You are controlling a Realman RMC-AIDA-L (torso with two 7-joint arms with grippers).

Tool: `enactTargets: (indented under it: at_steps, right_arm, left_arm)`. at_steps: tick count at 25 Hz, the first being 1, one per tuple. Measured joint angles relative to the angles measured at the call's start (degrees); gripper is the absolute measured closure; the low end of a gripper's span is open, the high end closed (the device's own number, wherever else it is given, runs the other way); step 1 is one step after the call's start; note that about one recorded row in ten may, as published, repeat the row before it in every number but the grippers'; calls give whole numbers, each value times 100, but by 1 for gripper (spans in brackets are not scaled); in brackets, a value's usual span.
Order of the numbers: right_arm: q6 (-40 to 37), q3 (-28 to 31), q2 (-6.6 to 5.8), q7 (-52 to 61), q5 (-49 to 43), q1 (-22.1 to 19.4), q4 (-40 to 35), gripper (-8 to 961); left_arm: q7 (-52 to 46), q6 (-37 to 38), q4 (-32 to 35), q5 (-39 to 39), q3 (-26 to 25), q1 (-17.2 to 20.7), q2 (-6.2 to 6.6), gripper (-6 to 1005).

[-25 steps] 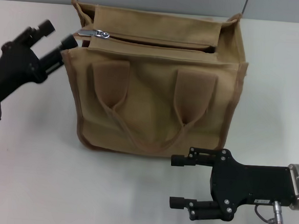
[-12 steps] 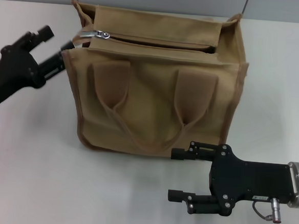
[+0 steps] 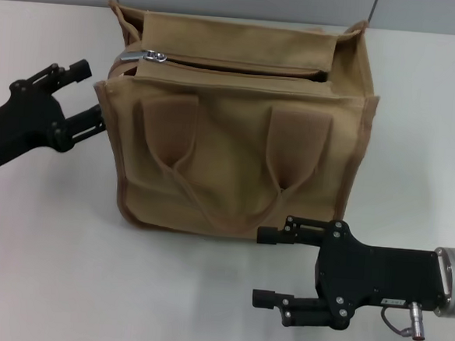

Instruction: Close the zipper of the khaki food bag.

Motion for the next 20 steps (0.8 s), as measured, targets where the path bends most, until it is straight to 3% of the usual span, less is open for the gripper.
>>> enactTargets:
  at_steps: [7,20]
  right_arm:
    - [-1,-9,5,-67,120,0,130,212]
    - [6,8,5,-67,134,-7,147,212]
  left_arm:
    - [73,-190,-299,-696,19,-90,-13,227]
    - [262,59,-596,-813,40,-26,-5,273]
